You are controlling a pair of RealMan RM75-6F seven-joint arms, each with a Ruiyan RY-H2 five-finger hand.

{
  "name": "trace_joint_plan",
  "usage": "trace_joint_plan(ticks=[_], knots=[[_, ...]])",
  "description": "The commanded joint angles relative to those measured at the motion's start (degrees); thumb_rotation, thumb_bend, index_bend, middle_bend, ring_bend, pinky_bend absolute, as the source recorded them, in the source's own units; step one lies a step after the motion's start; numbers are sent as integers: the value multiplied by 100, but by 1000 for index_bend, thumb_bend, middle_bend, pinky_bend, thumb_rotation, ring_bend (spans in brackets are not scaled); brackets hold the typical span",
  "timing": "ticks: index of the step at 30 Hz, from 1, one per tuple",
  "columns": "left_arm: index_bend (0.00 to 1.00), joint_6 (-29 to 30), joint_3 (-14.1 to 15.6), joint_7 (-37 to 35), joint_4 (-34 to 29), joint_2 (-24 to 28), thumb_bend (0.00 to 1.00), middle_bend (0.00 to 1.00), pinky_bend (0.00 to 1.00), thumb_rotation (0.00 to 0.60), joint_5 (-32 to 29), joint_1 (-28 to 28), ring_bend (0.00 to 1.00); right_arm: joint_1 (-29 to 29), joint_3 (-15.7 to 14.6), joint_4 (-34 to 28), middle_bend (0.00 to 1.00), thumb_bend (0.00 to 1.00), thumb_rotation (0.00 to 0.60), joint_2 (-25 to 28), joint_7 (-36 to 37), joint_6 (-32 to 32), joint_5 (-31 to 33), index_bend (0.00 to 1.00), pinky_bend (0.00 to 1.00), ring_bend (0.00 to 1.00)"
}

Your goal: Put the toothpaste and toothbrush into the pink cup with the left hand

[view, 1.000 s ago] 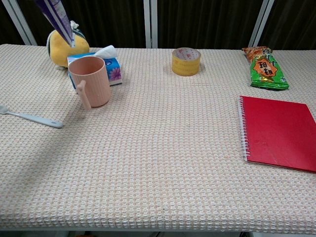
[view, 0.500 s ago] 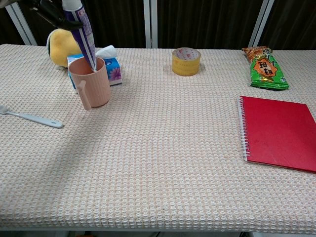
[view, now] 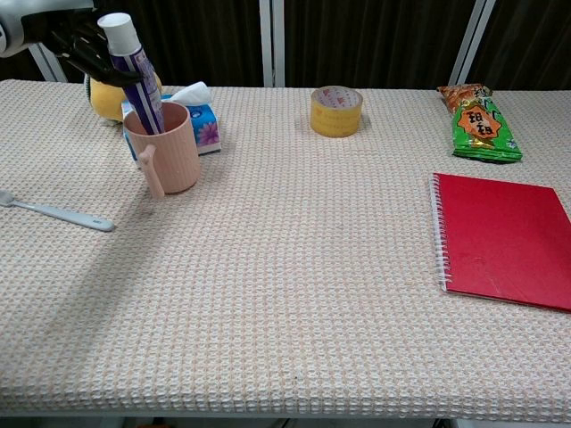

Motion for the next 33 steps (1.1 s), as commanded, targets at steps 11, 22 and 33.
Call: trace_joint_plan(ticks=[11,22,33], knots=[[505,-153,201,-557,544,-340,326,289,289,600,567,142,213,-36,55,110,0,448,600,-38,64,-42,136,0,0,0],[409,-232,219,-541,725,-437,320,281,289,600,600,145,213,-41,53,163,0,449,600,-65,84,-88,156,0,0,0],[253,-297,235,-620,736,-424,320,279,288,600,702,177,213,-52,65,170,0,449,600,-54,104,-104,170,0,0,0]])
